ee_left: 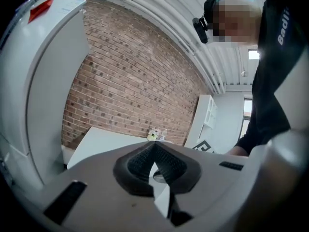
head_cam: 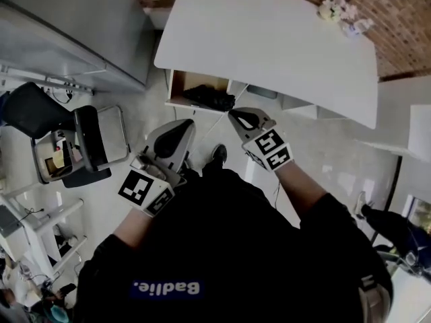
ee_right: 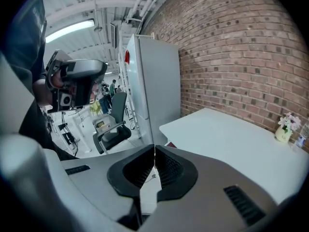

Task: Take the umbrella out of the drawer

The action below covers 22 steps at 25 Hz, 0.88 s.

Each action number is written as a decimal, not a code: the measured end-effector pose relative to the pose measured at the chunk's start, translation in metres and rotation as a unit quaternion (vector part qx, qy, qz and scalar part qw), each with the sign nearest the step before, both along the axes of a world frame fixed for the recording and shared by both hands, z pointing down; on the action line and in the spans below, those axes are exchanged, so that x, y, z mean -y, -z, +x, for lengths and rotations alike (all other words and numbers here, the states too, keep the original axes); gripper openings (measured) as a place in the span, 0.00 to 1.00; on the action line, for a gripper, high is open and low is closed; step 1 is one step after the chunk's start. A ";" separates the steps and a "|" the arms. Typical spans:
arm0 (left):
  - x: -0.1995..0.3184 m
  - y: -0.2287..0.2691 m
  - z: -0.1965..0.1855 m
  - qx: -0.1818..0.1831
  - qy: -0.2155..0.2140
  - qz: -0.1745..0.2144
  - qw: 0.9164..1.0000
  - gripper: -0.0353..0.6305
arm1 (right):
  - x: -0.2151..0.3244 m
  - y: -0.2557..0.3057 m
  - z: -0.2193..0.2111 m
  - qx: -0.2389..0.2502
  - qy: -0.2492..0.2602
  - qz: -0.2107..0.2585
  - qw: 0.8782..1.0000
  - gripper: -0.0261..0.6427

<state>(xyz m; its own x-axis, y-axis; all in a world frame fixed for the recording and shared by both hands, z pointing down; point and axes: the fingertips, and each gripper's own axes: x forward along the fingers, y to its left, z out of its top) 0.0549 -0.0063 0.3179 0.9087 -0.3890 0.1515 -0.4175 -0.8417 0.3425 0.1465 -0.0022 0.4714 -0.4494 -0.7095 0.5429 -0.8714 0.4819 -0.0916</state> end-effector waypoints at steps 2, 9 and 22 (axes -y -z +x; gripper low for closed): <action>0.006 -0.009 -0.005 0.006 0.009 -0.006 1.000 0.05 | 0.008 -0.016 0.000 -0.001 -0.002 -0.014 1.000 0.09; 0.033 -0.037 -0.024 0.004 0.016 -0.031 0.999 0.05 | 0.045 -0.063 -0.013 -0.030 0.003 -0.057 0.998 0.09; 0.078 -0.059 -0.056 -0.006 0.015 -0.034 0.999 0.05 | 0.079 -0.175 -0.041 -0.152 0.044 -0.153 0.975 0.31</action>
